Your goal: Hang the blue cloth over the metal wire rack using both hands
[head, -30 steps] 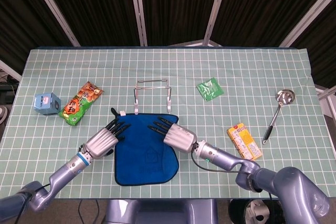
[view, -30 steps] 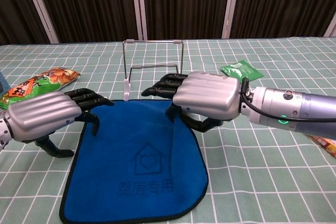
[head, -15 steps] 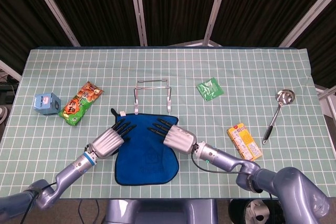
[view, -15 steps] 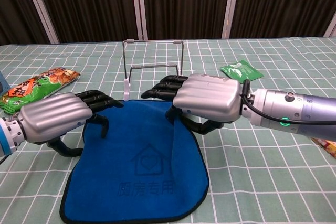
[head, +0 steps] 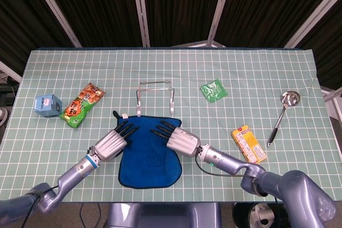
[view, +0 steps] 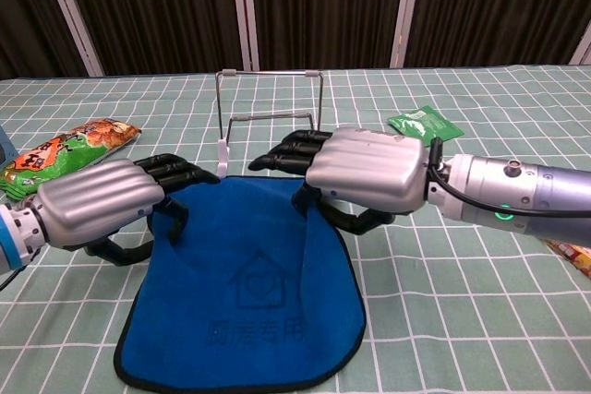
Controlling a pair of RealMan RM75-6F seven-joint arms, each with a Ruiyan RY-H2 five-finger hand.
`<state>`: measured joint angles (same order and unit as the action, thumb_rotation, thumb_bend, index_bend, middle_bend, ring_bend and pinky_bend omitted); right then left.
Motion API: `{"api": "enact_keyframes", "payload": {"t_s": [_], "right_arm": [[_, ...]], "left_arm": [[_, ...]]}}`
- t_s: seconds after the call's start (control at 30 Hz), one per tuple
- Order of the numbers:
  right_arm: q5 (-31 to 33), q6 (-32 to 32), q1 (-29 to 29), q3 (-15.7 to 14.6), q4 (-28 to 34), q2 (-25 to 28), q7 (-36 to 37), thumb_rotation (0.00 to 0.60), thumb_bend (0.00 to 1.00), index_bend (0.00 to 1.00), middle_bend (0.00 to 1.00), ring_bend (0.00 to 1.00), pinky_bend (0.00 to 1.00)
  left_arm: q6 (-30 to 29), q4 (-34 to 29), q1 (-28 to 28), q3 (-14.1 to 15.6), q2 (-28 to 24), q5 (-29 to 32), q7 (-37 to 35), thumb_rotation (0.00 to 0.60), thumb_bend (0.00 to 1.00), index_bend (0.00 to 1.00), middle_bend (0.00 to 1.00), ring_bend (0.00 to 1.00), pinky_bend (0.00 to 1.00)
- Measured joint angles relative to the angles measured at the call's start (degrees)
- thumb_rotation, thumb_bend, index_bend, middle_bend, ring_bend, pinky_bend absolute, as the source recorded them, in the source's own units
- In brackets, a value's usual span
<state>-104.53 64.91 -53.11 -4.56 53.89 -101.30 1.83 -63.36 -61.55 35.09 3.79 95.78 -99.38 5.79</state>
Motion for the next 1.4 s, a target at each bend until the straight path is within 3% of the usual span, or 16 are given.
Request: {"api": "enact_keyframes", "payload": {"t_s": [0.23,0.57,0.9,1.4], "right_arm": [[0.5,1.5,0.2,1.1,2.4,1.8,0.2,0.6,0.63,0.63,0.02,0.0,0.0],[2.3,4.8,0.4,5.3,11.7,8.2,-1.1,0.6,0.63,0.63,0.03,0.0,0.0],[7.8,4.1,-0.8,13.2,20.9,17.1,-4.1,0.6,0.63,0.63,0.03,0.0,0.0],[21.7,-3.3,-5.4,23.9,21.0,17.7,-5.6,0.6,0.63,0.64,0.04,0.0,0.01]], "left_arm": [[-2.8,-0.5,-0.3,-0.4,-0.2,0.1,-2.2,0.6,0.53,0.8,0.0,0.0,0.0],[-10.0,-5.6,-1.0,-3.0,-3.3,0.4,-5.4,0.6,0.53,0.81,0.0,0.0,0.0],[-14.7,-13.5,-0.7,-9.1,-10.7,2.4,-4.4,0.6,0.53,0.81,0.0,0.0,0.0],[-13.4,-13.3,5.0,-19.7,-12.4,9.6,-0.3,0.6,0.53,0.82,0.0,0.0,0.0]]}}
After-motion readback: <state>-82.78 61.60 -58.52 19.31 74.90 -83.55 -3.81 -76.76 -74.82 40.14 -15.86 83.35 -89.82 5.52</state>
